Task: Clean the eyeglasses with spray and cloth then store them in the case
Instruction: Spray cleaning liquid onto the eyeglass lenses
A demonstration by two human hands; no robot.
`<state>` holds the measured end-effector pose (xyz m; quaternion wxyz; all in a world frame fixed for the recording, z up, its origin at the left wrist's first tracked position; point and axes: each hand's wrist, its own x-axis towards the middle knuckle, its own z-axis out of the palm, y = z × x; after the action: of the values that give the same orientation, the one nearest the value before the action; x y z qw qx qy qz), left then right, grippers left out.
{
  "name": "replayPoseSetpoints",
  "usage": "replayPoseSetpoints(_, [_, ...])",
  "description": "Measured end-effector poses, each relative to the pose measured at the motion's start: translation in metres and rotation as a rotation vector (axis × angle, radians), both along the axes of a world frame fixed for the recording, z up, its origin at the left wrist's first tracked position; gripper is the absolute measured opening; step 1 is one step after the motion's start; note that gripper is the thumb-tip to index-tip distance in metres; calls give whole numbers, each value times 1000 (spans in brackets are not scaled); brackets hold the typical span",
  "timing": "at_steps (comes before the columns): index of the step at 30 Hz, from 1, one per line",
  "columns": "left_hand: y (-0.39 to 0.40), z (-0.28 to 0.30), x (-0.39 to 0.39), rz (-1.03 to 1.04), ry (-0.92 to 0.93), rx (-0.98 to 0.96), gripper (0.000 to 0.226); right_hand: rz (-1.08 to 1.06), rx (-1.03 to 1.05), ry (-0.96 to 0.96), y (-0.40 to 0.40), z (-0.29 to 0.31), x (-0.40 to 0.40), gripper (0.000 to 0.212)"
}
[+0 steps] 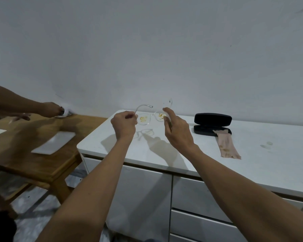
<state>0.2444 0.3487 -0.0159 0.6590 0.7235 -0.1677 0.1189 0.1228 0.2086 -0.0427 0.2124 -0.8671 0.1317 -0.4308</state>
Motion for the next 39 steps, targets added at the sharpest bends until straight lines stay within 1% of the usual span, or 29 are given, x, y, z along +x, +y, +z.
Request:
replayPoseSetpoints(3, [2,0,1,1,1,3,6,-31,2,-2,-1,0,1,29])
replayPoseSetpoints(6, [3,-1,2,3,13,-2,7,-35,16,-17,2,0,1,32])
replayPoseSetpoints(11, [2,0,3,7,23,-5,7,91,-8,-37,17,3,-1,39])
replayPoseSetpoints(18, [-2,2,1,2,12,5,11,178,-30,-37,37,-1,5,38])
replayPoseSetpoints(24, [-1,3,1,-6,-9,22,10,163,-32,-75,44,3,10,40])
replayPoseSetpoints(27, [0,2,1,-1,-19,28,9,149,-52,-90,45,7,16,33])
replayPoseSetpoints(30, [1,3,1,1,-13,22,9,71,-29,-68,43,3,19,30])
replayPoseSetpoints(32, [2,3,1,2,-11,24,9,11,9,-60,41,-2,17,33])
replayPoseSetpoints(34, [3,2,2,5,-4,23,10,-43,90,-61,37,-4,12,36])
replayPoseSetpoints(37, [6,2,4,1,4,6,10,-86,328,-93,26,-5,4,36])
replayPoseSetpoints(39, [6,2,5,-4,4,1,10,-77,559,-155,17,-6,1,31])
